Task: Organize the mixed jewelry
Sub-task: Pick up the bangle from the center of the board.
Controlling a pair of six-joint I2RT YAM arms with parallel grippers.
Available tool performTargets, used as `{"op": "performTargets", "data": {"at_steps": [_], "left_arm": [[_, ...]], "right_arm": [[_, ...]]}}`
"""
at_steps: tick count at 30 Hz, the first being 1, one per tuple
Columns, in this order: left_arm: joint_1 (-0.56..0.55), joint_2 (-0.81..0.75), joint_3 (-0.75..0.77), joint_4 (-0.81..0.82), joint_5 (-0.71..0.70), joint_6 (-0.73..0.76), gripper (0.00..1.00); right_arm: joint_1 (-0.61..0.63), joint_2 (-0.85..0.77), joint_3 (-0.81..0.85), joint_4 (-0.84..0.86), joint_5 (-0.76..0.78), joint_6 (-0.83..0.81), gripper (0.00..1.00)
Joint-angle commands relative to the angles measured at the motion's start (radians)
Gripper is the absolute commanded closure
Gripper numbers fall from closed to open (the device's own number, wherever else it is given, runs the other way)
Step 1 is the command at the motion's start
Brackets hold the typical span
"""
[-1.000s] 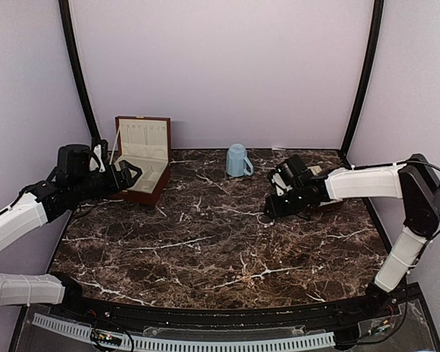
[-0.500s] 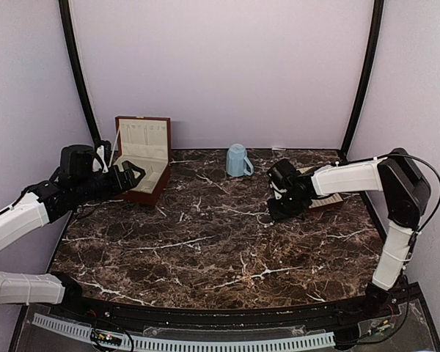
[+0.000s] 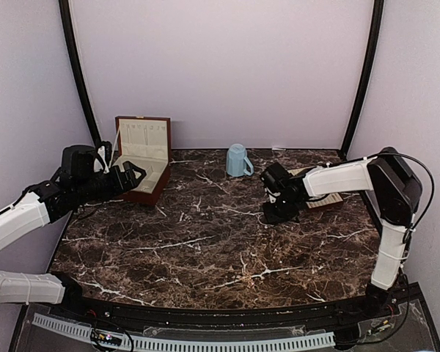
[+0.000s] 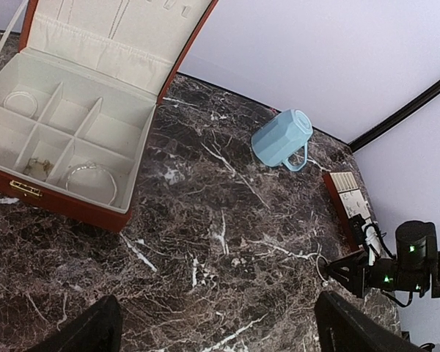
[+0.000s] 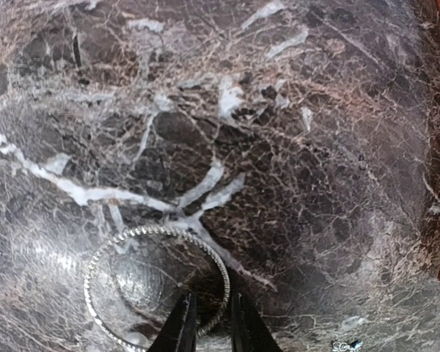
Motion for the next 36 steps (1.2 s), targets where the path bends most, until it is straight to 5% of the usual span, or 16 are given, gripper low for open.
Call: {"op": "performTargets", "data": {"at_steps": [1, 11, 15, 28, 36], "left_arm": [[-0.006, -0.004, 0.012, 0.009, -0.016, -0.003, 0.06], [-0.008, 0.0, 0.011, 0.011, -0.02, -0.005, 0.06], [-0.008, 0.003, 0.014, 0.014, -0.018, 0.0, 0.06], [-0.024, 0.025, -0.021, 0.085, 0.016, -0.053, 0.06], [-0.212, 0.216, -0.003, 0.251, 0.033, -0.17, 0.07]], "right_arm": [[0.01, 0.015, 0.029, -0.017, 0.037, 0.061, 0.83], [0.011, 0.047, 0.031, -0.016, 0.013, 0.126, 0.89], [0.012, 0.045, 0.029, 0.007, -0.031, 0.129, 1.0], [0.116, 0.067, 0.1, 0.138, -0.173, 0.167, 1.0], [0.177, 0.096, 0.155, 0.195, -0.208, 0.191, 1.0]]}}
